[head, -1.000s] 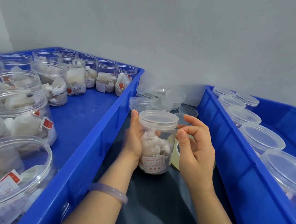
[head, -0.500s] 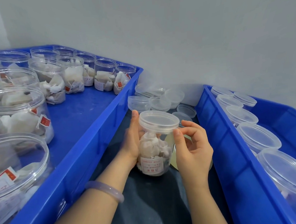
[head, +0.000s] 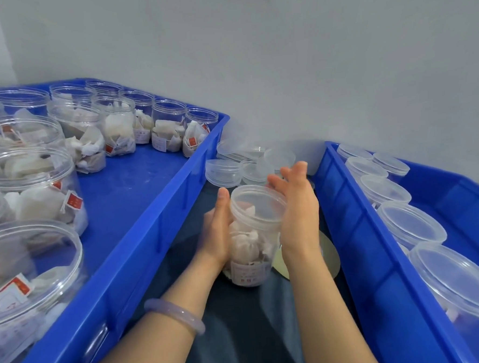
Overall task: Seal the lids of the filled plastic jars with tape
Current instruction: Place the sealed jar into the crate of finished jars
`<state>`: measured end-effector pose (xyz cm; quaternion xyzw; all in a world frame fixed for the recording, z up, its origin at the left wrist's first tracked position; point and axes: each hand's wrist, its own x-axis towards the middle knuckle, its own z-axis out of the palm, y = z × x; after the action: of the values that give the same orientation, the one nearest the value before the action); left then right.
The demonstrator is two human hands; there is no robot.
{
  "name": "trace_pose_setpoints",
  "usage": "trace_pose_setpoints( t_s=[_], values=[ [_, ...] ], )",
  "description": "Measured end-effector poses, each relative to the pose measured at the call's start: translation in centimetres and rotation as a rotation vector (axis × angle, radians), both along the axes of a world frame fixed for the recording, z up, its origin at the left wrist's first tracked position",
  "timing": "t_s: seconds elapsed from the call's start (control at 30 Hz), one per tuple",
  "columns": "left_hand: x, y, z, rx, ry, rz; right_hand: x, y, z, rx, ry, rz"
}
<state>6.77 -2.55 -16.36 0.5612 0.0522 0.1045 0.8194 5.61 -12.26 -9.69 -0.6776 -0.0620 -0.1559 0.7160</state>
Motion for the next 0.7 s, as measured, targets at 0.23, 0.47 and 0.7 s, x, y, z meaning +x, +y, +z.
trace_pose_setpoints(
  t_s=[0.23,0.47,0.7],
  values=[
    [-1.2,-0.4,1.2,0.031,-0.069,-0.093,0.8,-0.3,-1.0,0.047,-0.075,-0.13],
    [-1.9,0.3,4.5,0.208,-0.312,-0.041,-0.7,0.3,-2.1,0.005,-0.191,-0.178],
    [-2.1,-0.6,4.2,0.264,-0.315,0.132,-2.0,1.0,-1.9,-0.091,-0.158,-0.137]
  ],
)
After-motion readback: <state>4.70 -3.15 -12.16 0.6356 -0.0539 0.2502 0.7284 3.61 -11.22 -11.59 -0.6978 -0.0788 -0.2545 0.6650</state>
